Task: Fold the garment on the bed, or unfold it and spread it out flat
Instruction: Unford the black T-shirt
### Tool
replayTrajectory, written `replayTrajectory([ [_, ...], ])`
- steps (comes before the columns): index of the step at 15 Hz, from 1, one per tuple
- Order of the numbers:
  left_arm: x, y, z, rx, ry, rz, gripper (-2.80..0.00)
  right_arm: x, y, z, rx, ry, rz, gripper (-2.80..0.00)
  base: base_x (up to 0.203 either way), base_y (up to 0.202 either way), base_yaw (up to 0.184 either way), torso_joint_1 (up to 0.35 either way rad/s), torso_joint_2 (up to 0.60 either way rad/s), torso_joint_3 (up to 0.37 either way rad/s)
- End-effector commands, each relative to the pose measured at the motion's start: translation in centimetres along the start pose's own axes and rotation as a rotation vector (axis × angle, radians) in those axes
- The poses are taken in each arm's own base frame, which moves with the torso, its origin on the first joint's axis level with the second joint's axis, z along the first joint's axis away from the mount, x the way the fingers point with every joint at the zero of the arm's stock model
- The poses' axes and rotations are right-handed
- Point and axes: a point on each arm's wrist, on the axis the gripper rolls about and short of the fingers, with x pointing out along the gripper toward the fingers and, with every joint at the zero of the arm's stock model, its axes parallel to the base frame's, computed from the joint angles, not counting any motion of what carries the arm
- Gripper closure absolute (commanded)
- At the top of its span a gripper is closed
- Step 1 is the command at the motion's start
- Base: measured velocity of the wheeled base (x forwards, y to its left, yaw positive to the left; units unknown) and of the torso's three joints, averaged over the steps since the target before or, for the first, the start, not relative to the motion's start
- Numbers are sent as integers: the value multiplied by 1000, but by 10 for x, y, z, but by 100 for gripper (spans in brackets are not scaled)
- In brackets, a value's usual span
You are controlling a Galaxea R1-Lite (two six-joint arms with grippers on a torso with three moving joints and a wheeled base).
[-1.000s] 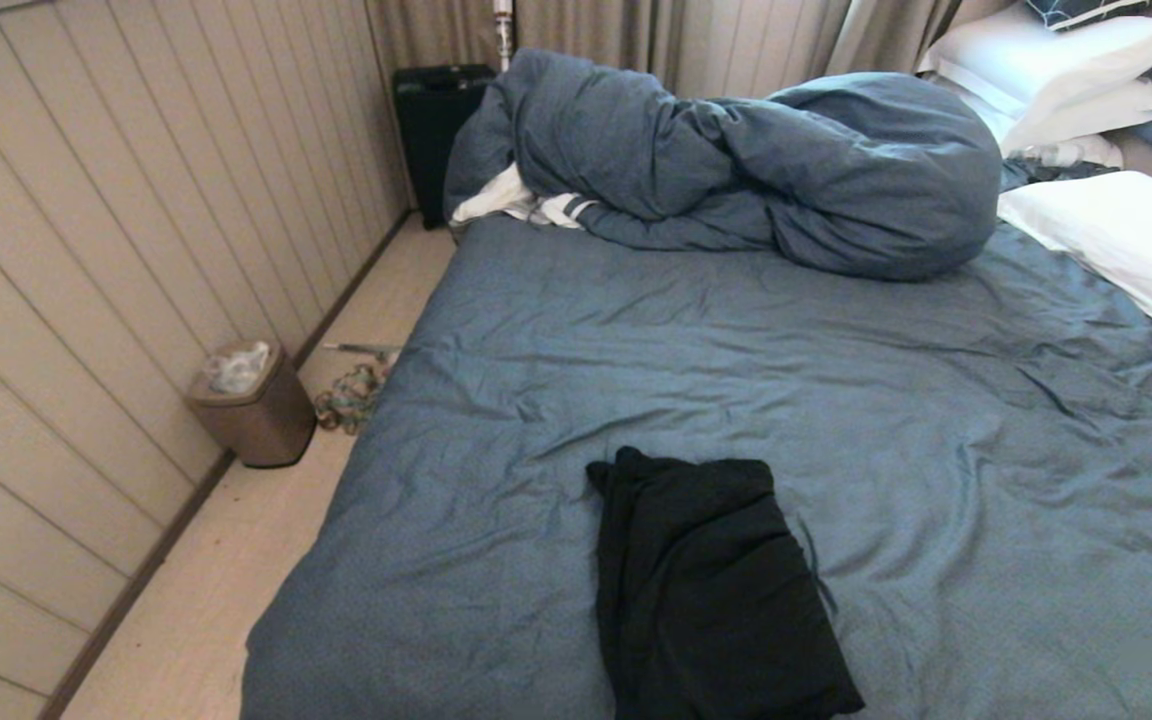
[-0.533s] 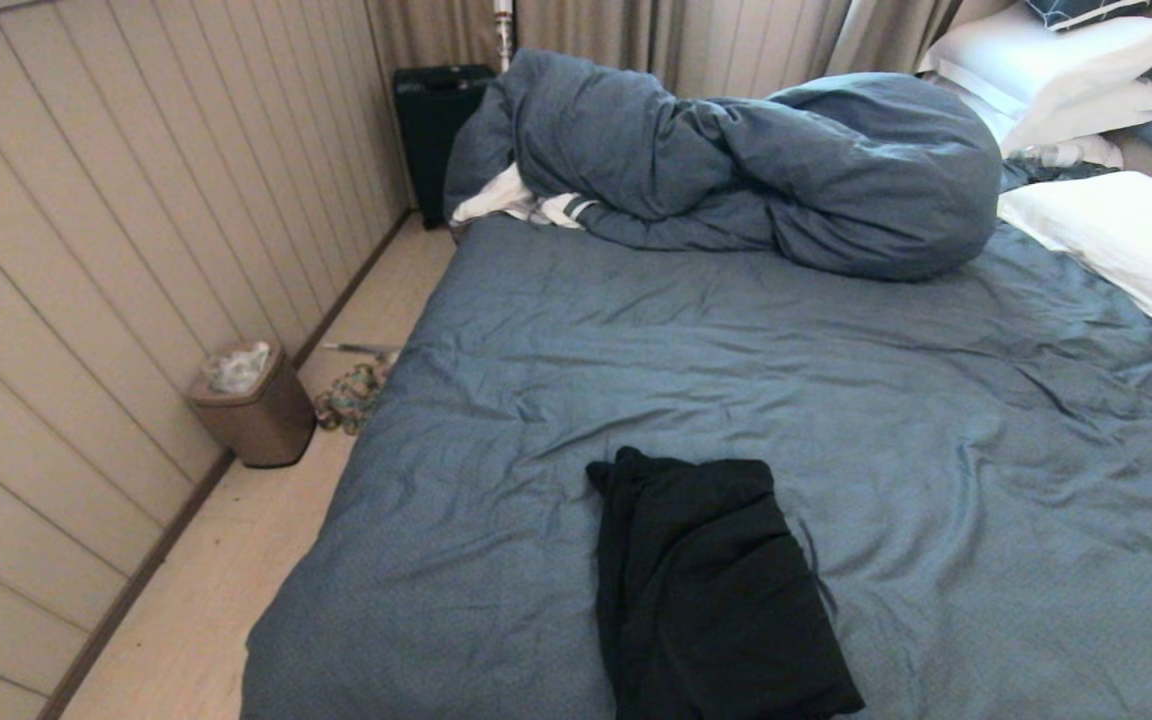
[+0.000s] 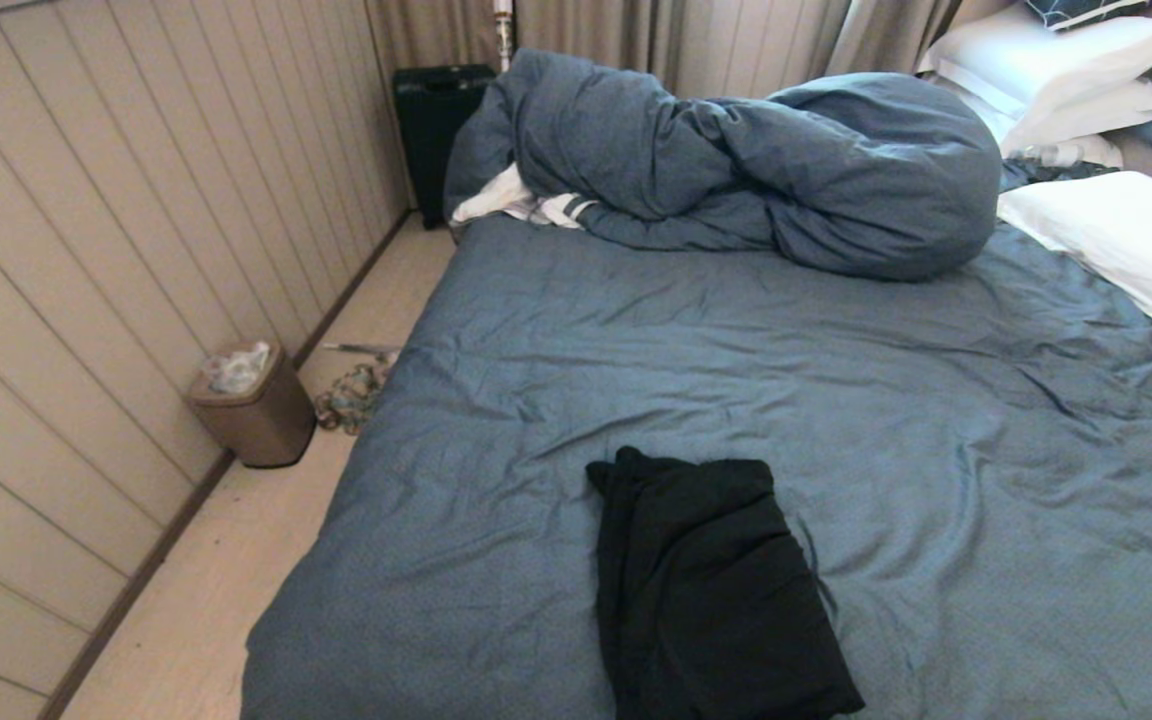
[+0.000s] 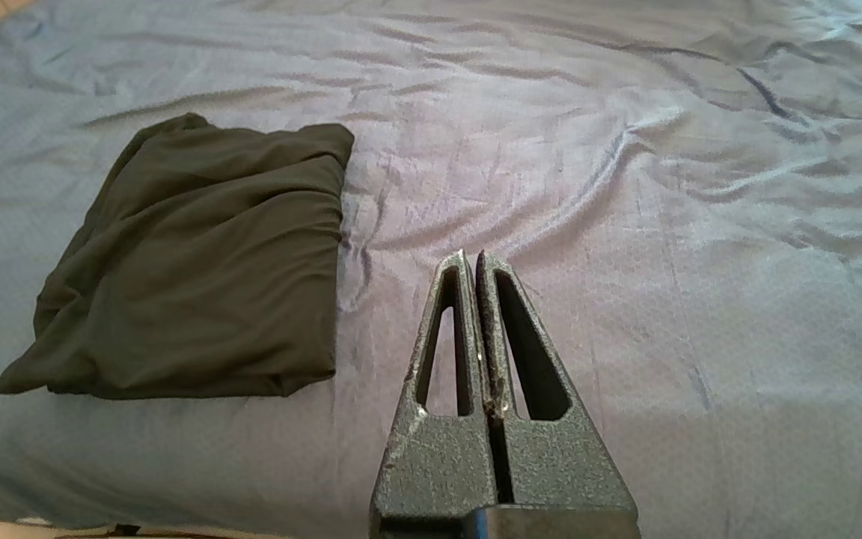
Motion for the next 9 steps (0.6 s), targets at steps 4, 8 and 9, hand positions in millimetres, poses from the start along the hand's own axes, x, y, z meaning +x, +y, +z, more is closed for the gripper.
replayTrajectory([
  [4, 0, 0, 0, -11, -5, 1, 0, -1, 0, 0, -4, -10, 3, 0, 0, 0, 0, 0, 0, 0],
  [8, 0, 0, 0, -9, -5, 0, 0, -1, 0, 0, -4, -10, 5, 0, 0, 0, 0, 0, 0, 0],
  [9, 0, 0, 0, -8, -5, 0, 0, -1, 0, 0, -4, -10, 4, 0, 0, 0, 0, 0, 0, 0],
])
